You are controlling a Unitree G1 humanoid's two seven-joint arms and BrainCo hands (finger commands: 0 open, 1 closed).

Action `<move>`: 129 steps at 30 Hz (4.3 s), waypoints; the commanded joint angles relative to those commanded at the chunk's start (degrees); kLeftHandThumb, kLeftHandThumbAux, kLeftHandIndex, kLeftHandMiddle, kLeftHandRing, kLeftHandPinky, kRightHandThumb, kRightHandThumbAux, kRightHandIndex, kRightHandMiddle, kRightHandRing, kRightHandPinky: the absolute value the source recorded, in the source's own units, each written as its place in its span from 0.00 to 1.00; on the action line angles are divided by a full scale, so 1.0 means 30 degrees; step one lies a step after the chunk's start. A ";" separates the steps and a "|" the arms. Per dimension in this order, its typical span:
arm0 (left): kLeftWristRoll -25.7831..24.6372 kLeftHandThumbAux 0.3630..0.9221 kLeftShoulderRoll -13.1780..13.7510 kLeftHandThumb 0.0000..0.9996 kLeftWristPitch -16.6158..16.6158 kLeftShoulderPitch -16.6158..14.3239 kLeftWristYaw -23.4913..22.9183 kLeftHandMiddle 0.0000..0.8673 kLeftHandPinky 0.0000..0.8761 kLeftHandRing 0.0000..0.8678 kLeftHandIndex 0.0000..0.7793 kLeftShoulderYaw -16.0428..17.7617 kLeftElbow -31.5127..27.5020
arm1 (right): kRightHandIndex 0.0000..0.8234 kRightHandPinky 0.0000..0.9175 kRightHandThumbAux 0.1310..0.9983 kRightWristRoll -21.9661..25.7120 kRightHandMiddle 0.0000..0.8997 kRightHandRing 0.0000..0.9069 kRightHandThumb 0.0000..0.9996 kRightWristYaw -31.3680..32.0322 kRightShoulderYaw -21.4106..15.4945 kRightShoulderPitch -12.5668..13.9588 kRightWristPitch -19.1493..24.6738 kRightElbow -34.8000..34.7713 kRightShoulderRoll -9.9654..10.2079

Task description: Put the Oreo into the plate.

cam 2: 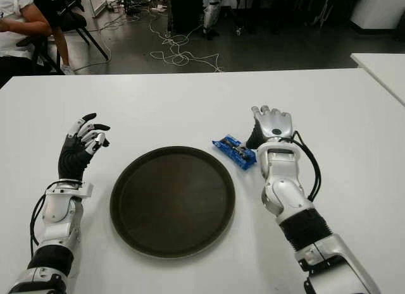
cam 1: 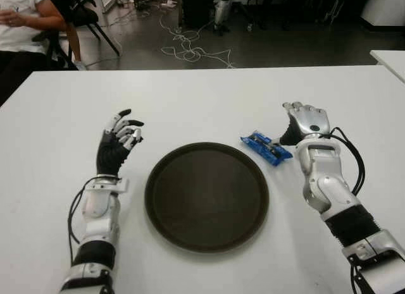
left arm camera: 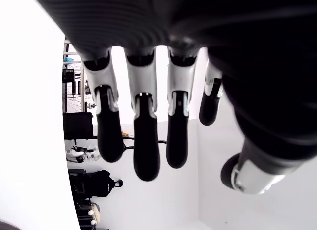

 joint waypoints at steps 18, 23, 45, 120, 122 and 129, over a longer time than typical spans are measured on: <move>0.0369 0.49 0.0085 1.00 -0.0254 0.0096 0.0352 0.46 0.54 0.61 0.25 -0.0074 -0.0094 | 0.19 0.34 0.58 0.2663 0.24 0.29 0.00 -0.2698 -0.0260 -0.0505 -0.1317 0.3865 0.0340; 0.0332 0.49 0.0070 1.00 0.0024 0.0242 0.0280 0.46 0.52 0.61 0.25 -0.0187 -0.0535 | 0.17 0.30 0.58 0.3327 0.19 0.24 0.00 -0.3073 -0.0252 -0.0690 -0.1243 0.4421 0.0552; 0.0014 0.49 -0.0015 1.00 0.0236 0.0173 0.0012 0.46 0.51 0.61 0.25 -0.0120 -0.0395 | 0.23 0.36 0.61 0.4571 0.25 0.30 0.00 -0.4669 0.0169 -0.1215 -0.1793 0.6400 0.0585; 0.0300 0.50 0.0457 1.00 0.0074 -0.0964 -0.0179 0.45 0.54 0.60 0.25 0.0016 0.2082 | 0.15 0.15 0.60 0.4129 0.17 0.17 0.00 -0.3030 -0.0258 -0.1958 -0.0353 0.2084 -0.0981; 0.0320 0.50 0.0447 1.00 0.0059 -0.0955 -0.0157 0.45 0.54 0.60 0.25 0.0007 0.2057 | 0.15 0.14 0.59 0.4216 0.16 0.16 0.00 -0.2906 -0.0252 -0.2003 -0.0315 0.2100 -0.0951; 0.0243 0.50 0.0244 1.00 -0.0017 -0.0890 -0.0036 0.45 0.53 0.61 0.26 0.0034 0.1922 | 0.17 0.22 0.62 0.5067 0.20 0.22 0.00 -0.4315 0.0005 -0.2885 -0.2201 0.5679 -0.0286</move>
